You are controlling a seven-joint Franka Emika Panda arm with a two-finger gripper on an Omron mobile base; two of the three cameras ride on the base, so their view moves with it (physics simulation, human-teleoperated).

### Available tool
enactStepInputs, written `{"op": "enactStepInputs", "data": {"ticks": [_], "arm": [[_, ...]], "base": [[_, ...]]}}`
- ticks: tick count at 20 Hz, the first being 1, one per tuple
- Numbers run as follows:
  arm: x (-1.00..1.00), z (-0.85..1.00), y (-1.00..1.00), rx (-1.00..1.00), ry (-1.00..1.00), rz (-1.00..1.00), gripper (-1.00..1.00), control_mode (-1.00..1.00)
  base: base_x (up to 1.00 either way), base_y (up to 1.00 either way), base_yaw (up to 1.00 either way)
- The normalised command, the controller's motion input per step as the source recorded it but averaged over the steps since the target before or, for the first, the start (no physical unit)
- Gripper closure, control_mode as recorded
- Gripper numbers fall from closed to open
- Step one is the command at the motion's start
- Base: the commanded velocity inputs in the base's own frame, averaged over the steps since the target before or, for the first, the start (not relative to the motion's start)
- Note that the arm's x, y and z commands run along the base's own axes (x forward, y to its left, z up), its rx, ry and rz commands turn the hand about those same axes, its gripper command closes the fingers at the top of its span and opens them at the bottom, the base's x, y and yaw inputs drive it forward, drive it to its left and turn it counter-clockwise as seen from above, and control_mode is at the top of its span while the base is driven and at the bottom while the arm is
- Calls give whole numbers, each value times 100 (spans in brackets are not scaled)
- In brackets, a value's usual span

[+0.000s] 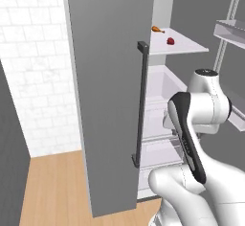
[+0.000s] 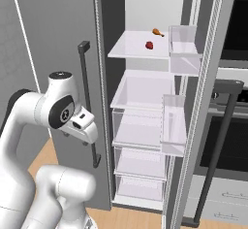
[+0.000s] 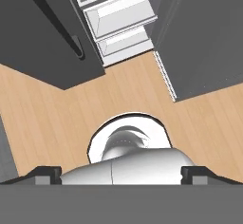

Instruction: Take the strawberry from the fridge and place it on top of the pancake, located on the dining counter.

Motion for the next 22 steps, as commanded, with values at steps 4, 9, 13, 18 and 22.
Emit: {"op": "enactStepInputs", "data": {"ticks": [4, 9, 13, 18, 22], "arm": [[0, 0, 0, 0, 0, 0, -100, -100], [0, 0, 0, 0, 0, 0, -100, 100], [0, 0, 0, 0, 0, 0, -100, 100], [0, 0, 0, 0, 0, 0, -100, 100], [0, 0, 0, 0, 0, 0, -100, 100]], "base": [[0, 0, 0], [2, 0, 0], [44, 0, 14], [58, 0, 17], [4, -11, 0]]}}
